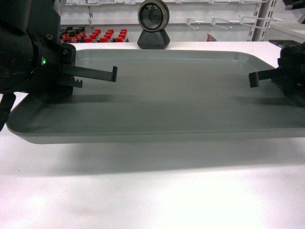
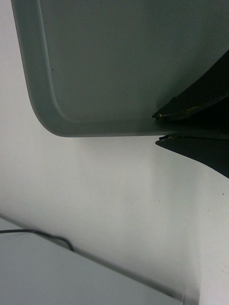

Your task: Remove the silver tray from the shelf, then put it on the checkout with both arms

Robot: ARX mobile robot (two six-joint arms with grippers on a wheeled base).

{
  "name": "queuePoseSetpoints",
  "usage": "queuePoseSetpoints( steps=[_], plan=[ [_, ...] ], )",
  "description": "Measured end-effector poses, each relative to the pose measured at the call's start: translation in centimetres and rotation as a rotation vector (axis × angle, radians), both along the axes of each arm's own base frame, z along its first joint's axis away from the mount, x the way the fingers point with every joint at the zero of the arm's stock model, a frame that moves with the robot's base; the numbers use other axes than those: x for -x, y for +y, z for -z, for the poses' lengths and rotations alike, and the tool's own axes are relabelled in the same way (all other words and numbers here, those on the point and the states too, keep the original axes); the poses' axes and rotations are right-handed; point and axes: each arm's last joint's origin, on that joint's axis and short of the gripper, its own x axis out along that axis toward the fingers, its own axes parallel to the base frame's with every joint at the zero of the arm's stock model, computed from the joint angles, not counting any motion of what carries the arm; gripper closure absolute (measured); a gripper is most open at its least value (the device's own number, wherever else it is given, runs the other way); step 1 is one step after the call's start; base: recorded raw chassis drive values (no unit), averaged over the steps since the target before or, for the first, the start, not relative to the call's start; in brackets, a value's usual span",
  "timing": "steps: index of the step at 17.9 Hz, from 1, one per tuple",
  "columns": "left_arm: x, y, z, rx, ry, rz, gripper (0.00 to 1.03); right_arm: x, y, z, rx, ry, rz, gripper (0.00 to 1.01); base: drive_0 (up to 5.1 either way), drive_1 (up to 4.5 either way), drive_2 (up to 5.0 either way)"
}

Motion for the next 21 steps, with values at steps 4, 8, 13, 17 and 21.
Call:
queuePoseSetpoints(
  steps=[4,8,13,17,21],
  plan=[
    [-1.5,0.3,1.5,0.049,0.053,-0.031,0.99,-2.0,0.4,0.8,0.051,0.022,-0.012,0.98,0.0,0.0,0.0],
    [-2.1,0.2,2.5,0.054,0.061,-0.038,0.99,-2.7,0.5,1.6,0.075,0.029,0.0,0.98,0.0,0.0,0.0],
    [-2.0,0.1,3.4,0.07,0.045,-0.039,0.99,-2.7,0.2,2.4,0.059,0.023,0.02,0.98,0.0,0.0,0.0],
    [-1.8,-0.1,3.6,0.027,0.039,-0.065,0.77,-2.6,0.2,2.9,0.076,0.023,0.042,0.85,0.0,0.0,0.0],
    [-1.9,-0.2,3.4,0.03,0.018,-0.066,0.42,-2.6,-0.3,3.0,0.101,0.026,0.078,0.5,0.0,0.0,0.0]
  ],
)
